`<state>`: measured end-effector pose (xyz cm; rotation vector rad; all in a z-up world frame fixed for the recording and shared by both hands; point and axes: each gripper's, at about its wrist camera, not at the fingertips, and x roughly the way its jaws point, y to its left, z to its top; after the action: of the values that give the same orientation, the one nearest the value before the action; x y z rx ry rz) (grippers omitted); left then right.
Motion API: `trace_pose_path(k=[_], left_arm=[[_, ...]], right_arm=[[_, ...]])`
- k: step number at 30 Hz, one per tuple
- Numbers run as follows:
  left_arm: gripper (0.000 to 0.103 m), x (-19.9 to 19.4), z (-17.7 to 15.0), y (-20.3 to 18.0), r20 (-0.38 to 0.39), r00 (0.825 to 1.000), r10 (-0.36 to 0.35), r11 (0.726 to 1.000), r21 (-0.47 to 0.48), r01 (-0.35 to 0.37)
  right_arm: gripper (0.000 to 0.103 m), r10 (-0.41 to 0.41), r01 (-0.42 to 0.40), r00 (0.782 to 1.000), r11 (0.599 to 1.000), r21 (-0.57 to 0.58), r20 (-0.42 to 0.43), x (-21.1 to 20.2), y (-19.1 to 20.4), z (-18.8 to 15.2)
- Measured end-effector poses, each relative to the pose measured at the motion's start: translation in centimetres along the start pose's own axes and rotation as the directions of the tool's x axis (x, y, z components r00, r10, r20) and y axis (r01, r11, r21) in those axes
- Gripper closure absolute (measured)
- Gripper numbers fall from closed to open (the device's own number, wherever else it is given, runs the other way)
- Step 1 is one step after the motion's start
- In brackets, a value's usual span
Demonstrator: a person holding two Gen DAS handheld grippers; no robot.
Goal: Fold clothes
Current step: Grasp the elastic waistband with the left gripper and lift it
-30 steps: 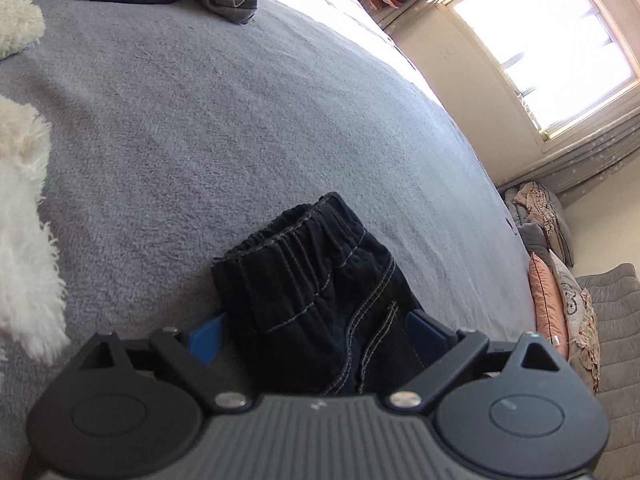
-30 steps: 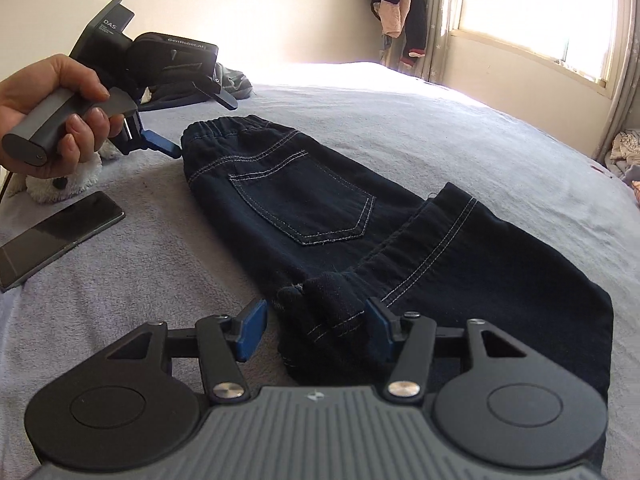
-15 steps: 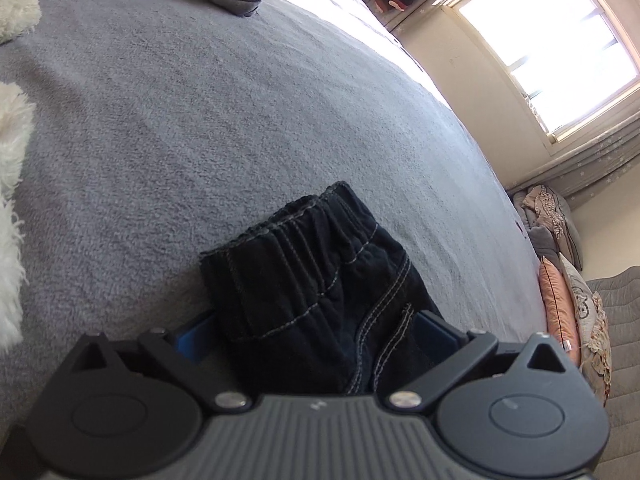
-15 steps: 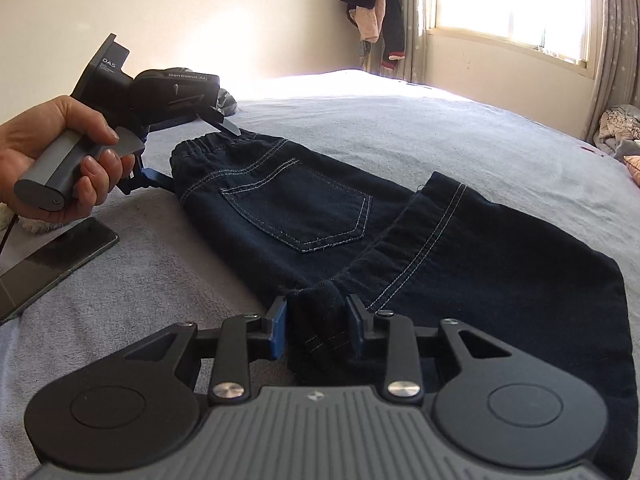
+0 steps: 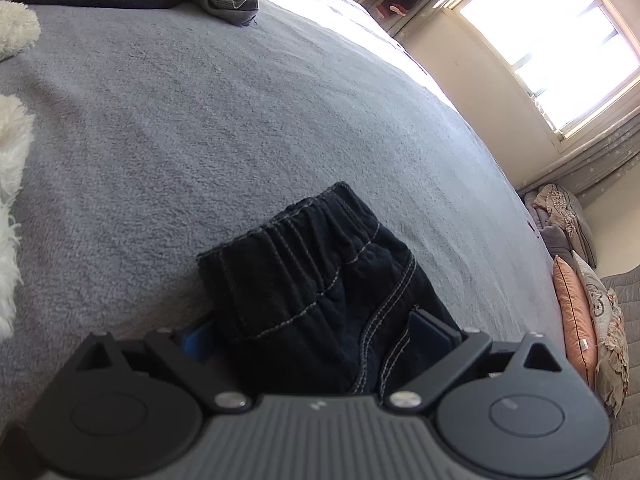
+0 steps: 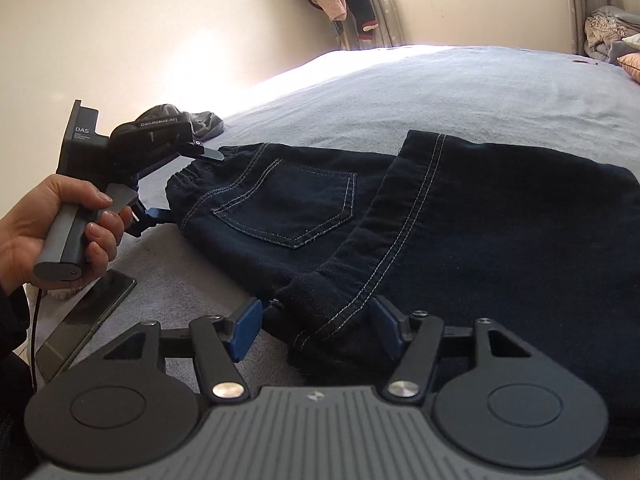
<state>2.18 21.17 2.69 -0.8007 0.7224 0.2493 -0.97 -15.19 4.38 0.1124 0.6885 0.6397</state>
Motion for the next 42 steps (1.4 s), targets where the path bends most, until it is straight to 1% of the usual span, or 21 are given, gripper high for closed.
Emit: trace_pose_path(k=[3,5,6,9,11,12,16,18,20,22,24,28,29,30,31,33,35,37,40,41,42], left_arm=[[0.001,0.2,-0.1,-0.3,0.002,1.000,0.003,1.000,0.006,-0.003],[0.001,0.2,0.0,-0.3,0.004,1.000,0.000,1.000,-0.004,0.000],[0.001,0.2,0.0,-0.2,0.005,1.000,-0.003,1.000,-0.008,0.004],[0.001,0.0,0.1,-0.2,0.006,1.000,-0.007,1.000,-0.018,0.007],[0.001,0.0,0.0,-0.3,0.009,1.000,-0.004,1.000,-0.020,0.004],[0.001,-0.1,0.0,-0.4,0.011,1.000,-0.002,1.000,-0.022,0.003],[0.002,-0.2,-0.2,-0.6,0.017,1.000,0.001,1.000,-0.015,-0.001],[0.002,-0.2,-0.2,-0.4,0.016,1.000,-0.005,1.000,-0.014,0.005],[0.002,-0.1,-0.2,-0.2,0.015,1.000,-0.009,1.000,-0.024,0.009],[0.002,-0.1,-0.2,-0.3,0.016,1.000,-0.007,1.000,-0.026,0.008],[0.004,-0.3,-0.1,-0.2,0.012,1.000,-0.010,1.000,-0.027,0.010],[0.005,-0.4,0.5,1.0,-0.005,0.999,-0.044,0.995,-0.088,0.043],[0.005,-0.3,0.6,1.2,-0.006,0.999,-0.054,0.993,-0.106,0.053],[0.005,-0.1,0.6,1.3,-0.005,0.998,-0.062,0.992,-0.113,0.061],[0.005,0.0,0.6,1.4,-0.003,0.998,-0.065,0.991,-0.115,0.064],[0.004,0.2,0.4,1.2,0.004,0.998,-0.061,0.992,-0.108,0.061],[0.004,0.2,0.2,1.0,0.013,0.998,-0.061,0.993,-0.101,0.062],[0.008,0.3,0.2,1.1,0.019,0.998,-0.065,0.992,-0.106,0.066],[0.032,0.4,0.2,1.6,0.024,0.999,-0.046,0.992,-0.120,0.048],[0.047,0.3,0.3,1.7,0.023,0.999,-0.044,0.991,-0.122,0.046],[0.052,0.3,0.4,1.8,0.022,0.999,-0.041,0.991,-0.125,0.044]], right_arm=[[0.039,0.024,-0.024,1.000,0.999,0.031,0.006,-1.2,-0.4,1.2],[0.039,0.020,-0.023,0.999,0.998,0.057,0.045,-2.6,-1.4,2.1],[0.039,-0.008,0.004,0.998,0.997,0.077,0.059,-3.4,-2.4,2.7],[0.039,-0.198,0.193,0.980,0.972,0.136,0.021,-5.5,-6.8,3.6],[0.040,-0.301,0.313,0.949,0.935,0.165,-0.096,-5.6,-10.1,2.8],[0.044,-0.304,0.325,0.943,0.931,0.169,-0.137,-5.3,-11.4,2.2],[0.042,-0.273,0.296,0.950,0.942,0.160,-0.154,-5.6,-11.2,2.4],[0.042,-0.236,0.258,0.962,0.952,0.167,-0.140,-6.4,-10.7,2.7],[0.042,-0.207,0.235,0.965,0.955,0.181,-0.157,-5.9,-11.1,1.9],[0.039,-0.218,0.247,0.958,0.958,0.147,-0.185,-4.6,-11.0,0.9],[0.035,-0.258,0.277,0.948,0.957,0.085,-0.184,-4.6,-9.5,1.7],[0.035,-0.236,0.239,0.970,0.969,0.053,-0.060,-5.9,-7.7,2.6],[0.034,-0.228,0.234,0.970,0.970,0.067,-0.078,-5.4,-7.7,2.4],[0.033,-0.222,0.234,0.964,0.969,0.074,-0.145,-4.2,-7.8,2.0],[0.032,-0.233,0.244,0.955,0.969,0.035,-0.185,-3.2,-7.5,1.4],[0.031,-0.281,0.277,0.947,0.960,-0.047,-0.159,-2.8,-6.4,1.3],[0.031,-0.261,0.260,0.957,0.965,-0.026,-0.125,-3.6,-6.1,2.0],[0.031,-0.237,0.237,0.968,0.971,-0.002,-0.087,-4.3,-6.2,2.4],[0.031,-0.256,0.257,0.959,0.966,-0.009,-0.122,-3.7,-6.4,2.0],[0.031,-0.254,0.255,0.959,0.967,-0.015,-0.124,-3.6,-6.3,2.0],[0.031,-0.253,0.252,0.959,0.968,-0.021,-0.126,-3.5,-6.1,1.9]])
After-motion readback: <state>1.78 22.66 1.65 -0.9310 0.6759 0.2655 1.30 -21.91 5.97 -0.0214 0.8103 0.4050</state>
